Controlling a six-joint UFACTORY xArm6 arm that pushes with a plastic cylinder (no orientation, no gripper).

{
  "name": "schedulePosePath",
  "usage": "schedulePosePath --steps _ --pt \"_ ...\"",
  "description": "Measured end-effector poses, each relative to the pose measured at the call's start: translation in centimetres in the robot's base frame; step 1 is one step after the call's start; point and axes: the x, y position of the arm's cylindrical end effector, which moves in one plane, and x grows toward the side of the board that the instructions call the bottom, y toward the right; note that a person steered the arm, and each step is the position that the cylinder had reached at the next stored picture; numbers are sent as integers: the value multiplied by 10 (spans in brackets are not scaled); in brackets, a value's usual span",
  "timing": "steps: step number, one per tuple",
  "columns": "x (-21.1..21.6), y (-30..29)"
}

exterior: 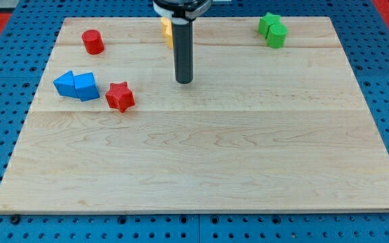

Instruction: Point your arm to the top of the red star

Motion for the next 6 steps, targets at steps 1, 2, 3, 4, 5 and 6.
schedulePosePath --steps 1,2,3,4,5,6 --pt "6 22" --pt "4 32" --pt "4 32" --pt "5 32" --pt "2 22" --pt "-14 -16"
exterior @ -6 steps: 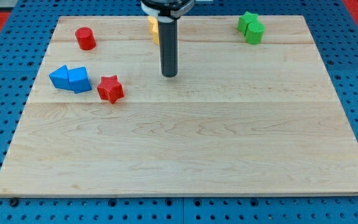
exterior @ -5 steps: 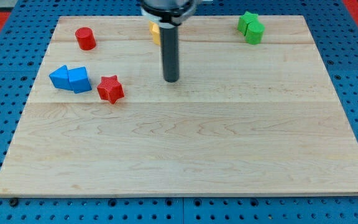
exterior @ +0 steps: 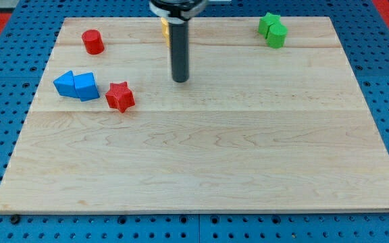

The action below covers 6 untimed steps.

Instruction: Point your arm to the top of the red star

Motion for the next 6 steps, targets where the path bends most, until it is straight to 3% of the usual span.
schedulePosePath --steps 3,5,6 --pt "0 -19" --pt "-2 -86" --pt "-36 -117"
